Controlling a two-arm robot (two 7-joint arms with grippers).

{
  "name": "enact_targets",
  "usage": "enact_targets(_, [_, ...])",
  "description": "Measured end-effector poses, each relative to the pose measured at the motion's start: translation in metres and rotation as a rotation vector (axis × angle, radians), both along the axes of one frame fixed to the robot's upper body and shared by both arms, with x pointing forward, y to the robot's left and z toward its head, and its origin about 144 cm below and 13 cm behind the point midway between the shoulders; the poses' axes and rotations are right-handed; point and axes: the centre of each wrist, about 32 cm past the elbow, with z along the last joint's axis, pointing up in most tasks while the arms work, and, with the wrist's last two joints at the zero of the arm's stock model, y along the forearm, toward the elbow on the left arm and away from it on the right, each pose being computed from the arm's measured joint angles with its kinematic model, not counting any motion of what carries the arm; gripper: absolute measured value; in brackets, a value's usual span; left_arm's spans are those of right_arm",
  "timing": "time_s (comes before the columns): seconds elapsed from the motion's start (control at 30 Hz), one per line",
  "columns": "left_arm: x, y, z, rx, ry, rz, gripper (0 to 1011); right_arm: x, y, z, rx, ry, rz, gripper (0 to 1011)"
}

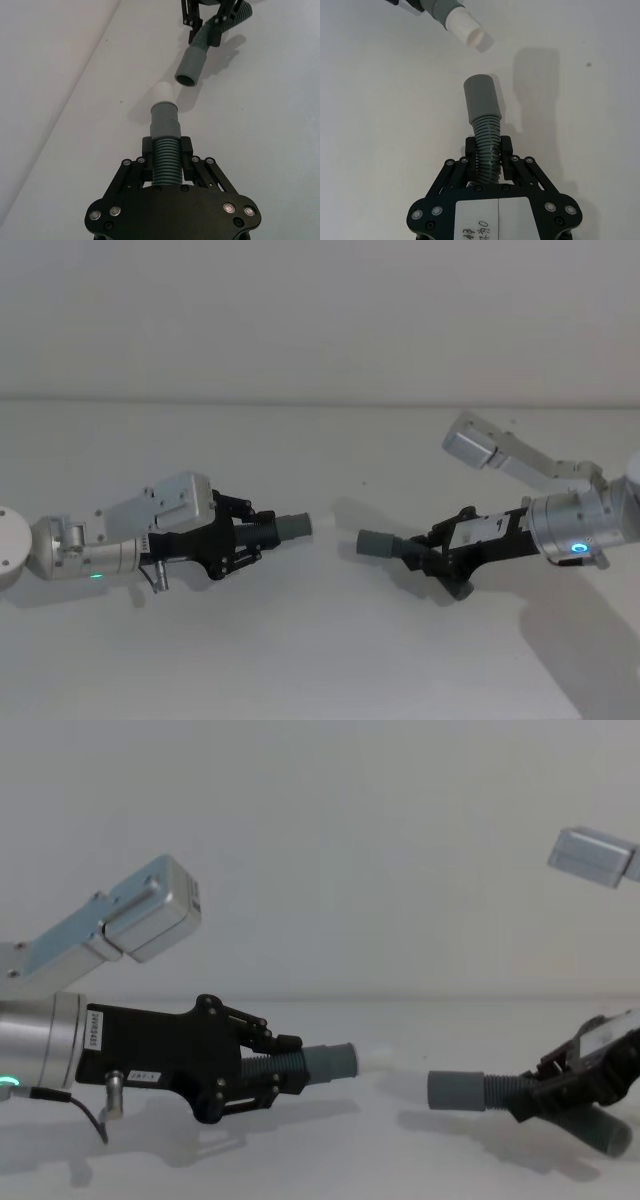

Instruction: Use both hands to pick up one end of the pipe from the table, align the ends, and insert them.

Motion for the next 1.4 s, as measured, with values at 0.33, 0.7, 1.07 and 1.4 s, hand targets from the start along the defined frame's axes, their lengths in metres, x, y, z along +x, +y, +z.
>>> enact_targets(0.33, [0.0, 0.0, 0.0, 0.0, 0.0, 0.0, 314, -0.001, 0.005, 0.014, -0.051, -0.041, 0.04, 274])
enact_targets(0.7, [0.0, 0.0, 0.0, 0.0, 0.0, 0.0, 314, 0.007, 0.012, 0.017, -0.064, -0.036, 0.051, 274])
enact_targets(1.07, [0.0, 0.0, 0.0, 0.0, 0.0, 0.0, 314, 0.011, 0.013, 0.018, -0.058, -0.043, 0.043, 274])
enact_targets(1.4, [0.0, 0.0, 0.0, 0.0, 0.0, 0.0, 314, 0.01, 0.014, 0.021, -0.048, -0.056, 0.043, 274])
